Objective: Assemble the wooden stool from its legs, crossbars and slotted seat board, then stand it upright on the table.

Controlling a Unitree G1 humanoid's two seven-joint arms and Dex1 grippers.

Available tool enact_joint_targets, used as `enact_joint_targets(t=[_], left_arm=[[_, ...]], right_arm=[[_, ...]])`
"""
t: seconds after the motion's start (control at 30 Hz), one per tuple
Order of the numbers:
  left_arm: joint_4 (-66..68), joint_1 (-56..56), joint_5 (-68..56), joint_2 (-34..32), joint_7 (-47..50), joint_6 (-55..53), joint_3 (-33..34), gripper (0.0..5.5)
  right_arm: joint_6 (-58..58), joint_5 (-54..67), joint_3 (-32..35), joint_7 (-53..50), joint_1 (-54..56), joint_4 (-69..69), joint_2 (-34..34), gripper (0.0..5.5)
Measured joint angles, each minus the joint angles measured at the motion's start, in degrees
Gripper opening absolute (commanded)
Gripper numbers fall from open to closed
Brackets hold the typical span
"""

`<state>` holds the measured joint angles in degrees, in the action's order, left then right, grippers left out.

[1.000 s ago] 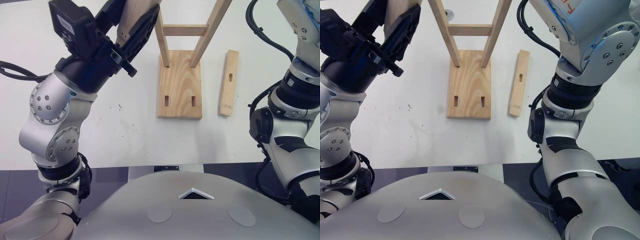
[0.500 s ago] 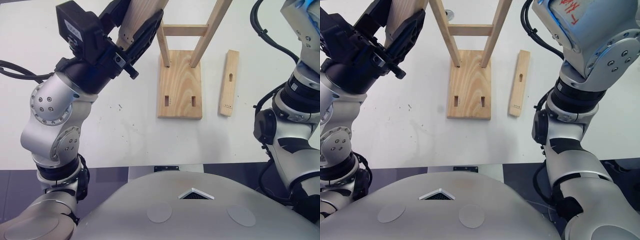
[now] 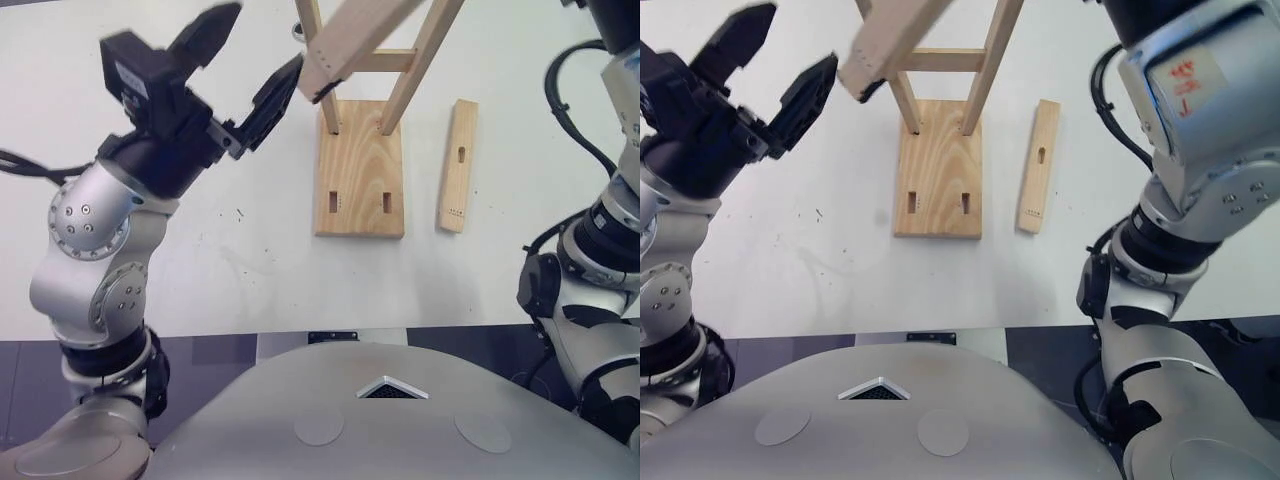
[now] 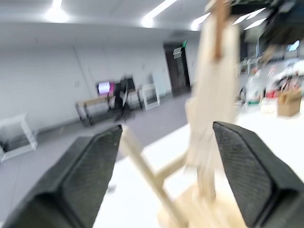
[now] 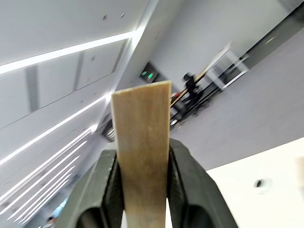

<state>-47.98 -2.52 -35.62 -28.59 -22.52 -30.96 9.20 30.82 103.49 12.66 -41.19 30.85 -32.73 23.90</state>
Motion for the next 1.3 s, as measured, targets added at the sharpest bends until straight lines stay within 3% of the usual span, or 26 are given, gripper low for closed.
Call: enact_joint_targets(t=[0.1,0.17,0.33,0.43,0.97,1.17,1.3], left_arm=[[-1.4,-11.3,-5.5,-2.0,-6.1,-1.1,4.1,4.21],[4.2,-16.6,1.0,-3.9,-7.1,0.9,3.0,4.21],[27.5,-10.1,23.9,-1.0,1.5,6.6,-12.8,4.21],[32.5,-8.7,30.3,-0.2,2.7,9.4,-18.9,4.21],[32.0,-2.1,34.6,8.7,2.8,3.8,-28.0,4.21],[30.8,-2.1,34.6,9.5,2.6,3.3,-28.9,4.21],[28.6,-2.6,34.6,8.3,3.0,2.7,-25.5,4.21]], right_arm=[[0.3,-0.5,3.8,-1.9,-7.3,-6.5,6.4,1.05],[0.5,-3.9,5.2,-1.3,-15.8,-11.0,8.8,1.05],[-0.6,-22.3,-2.6,9.1,-31.6,-15.9,3.8,1.05],[-2.3,-30.4,-4.0,15.3,-36.5,-15.8,2.4,1.05],[-6.0,-49.0,-6.5,25.2,-44.8,-16.4,-3.7,1.05],[-5.7,-50.0,-6.2,26.1,-44.8,-16.4,-4.4,1.05],[-5.1,-49.5,-3.9,27.6,-46.2,-18.5,-3.1,1.05]])
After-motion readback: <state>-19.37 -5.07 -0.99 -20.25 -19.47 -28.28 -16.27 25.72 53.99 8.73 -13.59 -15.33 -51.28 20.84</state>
